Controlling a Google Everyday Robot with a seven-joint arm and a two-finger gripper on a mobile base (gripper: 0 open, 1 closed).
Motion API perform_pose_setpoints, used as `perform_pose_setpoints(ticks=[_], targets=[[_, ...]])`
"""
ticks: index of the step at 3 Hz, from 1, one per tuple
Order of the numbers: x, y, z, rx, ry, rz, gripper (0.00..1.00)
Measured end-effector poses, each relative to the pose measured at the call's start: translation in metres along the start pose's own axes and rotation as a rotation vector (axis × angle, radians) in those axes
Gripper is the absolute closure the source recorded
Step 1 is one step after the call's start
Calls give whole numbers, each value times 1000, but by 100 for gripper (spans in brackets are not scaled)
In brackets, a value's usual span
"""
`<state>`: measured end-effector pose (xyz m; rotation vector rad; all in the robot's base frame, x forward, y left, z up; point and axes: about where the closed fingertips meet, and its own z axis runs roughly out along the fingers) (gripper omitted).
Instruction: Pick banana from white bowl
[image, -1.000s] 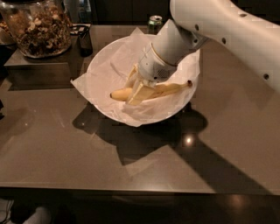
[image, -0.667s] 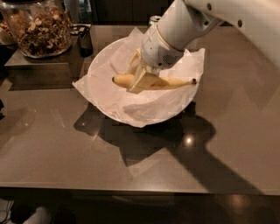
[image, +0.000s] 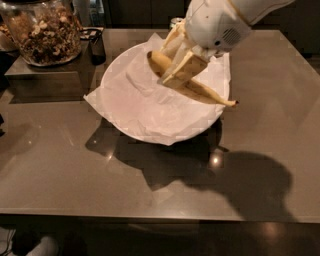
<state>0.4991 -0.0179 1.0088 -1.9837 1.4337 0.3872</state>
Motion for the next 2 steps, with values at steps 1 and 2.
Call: perform_pose_setpoints(ticks=[1,2], targets=[[-15,38,-46,38,-63,68,100],[-25,71,-82,68,-74,135,100]])
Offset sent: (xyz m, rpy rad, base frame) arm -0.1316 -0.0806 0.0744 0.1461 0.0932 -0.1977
